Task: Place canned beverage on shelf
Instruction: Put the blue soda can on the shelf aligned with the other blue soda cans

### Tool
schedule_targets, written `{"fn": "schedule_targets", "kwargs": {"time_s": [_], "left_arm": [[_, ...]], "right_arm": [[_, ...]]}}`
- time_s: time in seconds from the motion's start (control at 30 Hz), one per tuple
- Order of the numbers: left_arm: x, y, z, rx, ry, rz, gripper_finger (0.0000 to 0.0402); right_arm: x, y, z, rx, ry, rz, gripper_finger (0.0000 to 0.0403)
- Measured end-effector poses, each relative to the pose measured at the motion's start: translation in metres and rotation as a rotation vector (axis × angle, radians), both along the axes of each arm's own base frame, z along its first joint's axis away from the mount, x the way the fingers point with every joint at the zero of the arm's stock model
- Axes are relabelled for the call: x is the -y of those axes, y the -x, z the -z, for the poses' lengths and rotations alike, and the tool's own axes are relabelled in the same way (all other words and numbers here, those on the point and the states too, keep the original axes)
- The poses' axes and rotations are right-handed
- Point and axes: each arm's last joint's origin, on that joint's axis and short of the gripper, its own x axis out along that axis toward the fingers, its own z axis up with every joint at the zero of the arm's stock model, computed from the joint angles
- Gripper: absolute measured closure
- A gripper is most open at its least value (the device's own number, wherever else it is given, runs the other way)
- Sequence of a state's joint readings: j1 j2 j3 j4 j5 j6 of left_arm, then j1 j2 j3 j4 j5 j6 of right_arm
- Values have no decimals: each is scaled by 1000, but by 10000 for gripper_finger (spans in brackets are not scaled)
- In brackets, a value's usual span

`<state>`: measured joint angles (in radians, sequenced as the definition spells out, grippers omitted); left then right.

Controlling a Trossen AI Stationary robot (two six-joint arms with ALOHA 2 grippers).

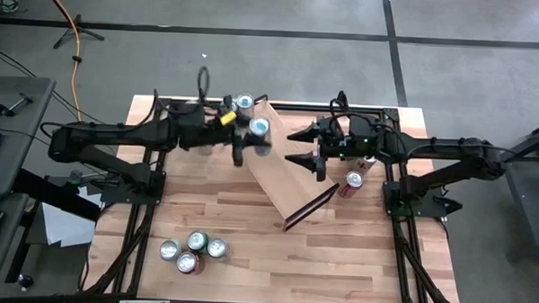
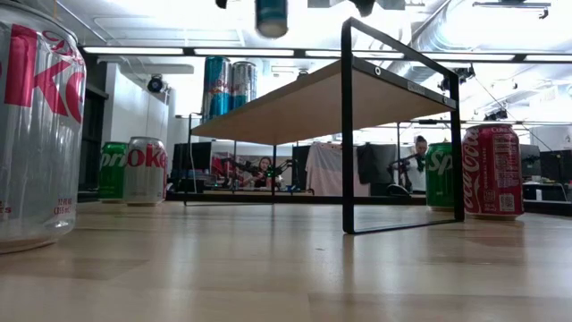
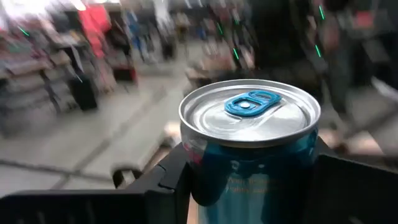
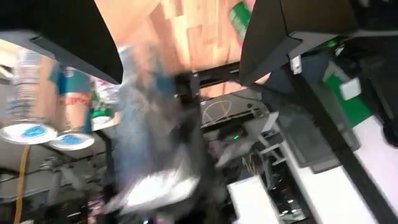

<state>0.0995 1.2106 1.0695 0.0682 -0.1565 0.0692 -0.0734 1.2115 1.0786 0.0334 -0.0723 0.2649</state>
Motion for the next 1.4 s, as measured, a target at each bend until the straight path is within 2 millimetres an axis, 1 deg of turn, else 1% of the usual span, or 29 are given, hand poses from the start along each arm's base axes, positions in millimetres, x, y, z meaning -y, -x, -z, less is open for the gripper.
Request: {"fn": "schedule_targets", "kwargs": {"time_s": [0.1, 0.2, 0.27, 0.33, 0.43, 0.63, 0.77, 0.87, 0.93, 1.03, 1.1, 1.27, 1.4], "left_arm": [[1, -2, 11, -69, 22, 19, 295], [0, -9, 11, -28, 15, 17, 295], [-1, -14, 17, -51, -6, 19, 295], [-1, -22, 28, -101, -7, 28, 295], [-2, -33, 40, -126, 14, 27, 295], [-7, -56, 57, -84, 45, -22, 295], [-9, -63, 67, -96, 61, -118, 295], [-11, -61, 82, -86, 70, -166, 295], [-13, -57, 89, -24, 103, -192, 295], [-15, -47, 95, 82, 146, -227, 295], [-13, -40, 100, 106, 150, -243, 295], [-12, -35, 112, 60, 119, -287, 295], [-13, -34, 114, 34, 88, -289, 295]], "right_arm": [[0, 1, -7, 36, 3, 9, 94], [0, -3, -9, 27, 12, 5, 93], [1, -5, -9, 18, 28, 5, 93], [3, -5, -12, 23, 41, 13, 93], [7, -4, -12, 19, 42, 28, 93], [11, -3, -11, 5, 43, 46, 93], [11, -3, -11, 3, 51, 45, 93], [11, -3, -11, 0, 65, 44, 93], [11, -3, -11, -2, 65, 44, 93], [11, -3, -10, -4, 65, 43, 93], [11, -3, -10, -4, 66, 43, 93], [12, -3, -10, -4, 88, 43, 93], [12, -3, -11, -3, 87, 53, 93]]}}
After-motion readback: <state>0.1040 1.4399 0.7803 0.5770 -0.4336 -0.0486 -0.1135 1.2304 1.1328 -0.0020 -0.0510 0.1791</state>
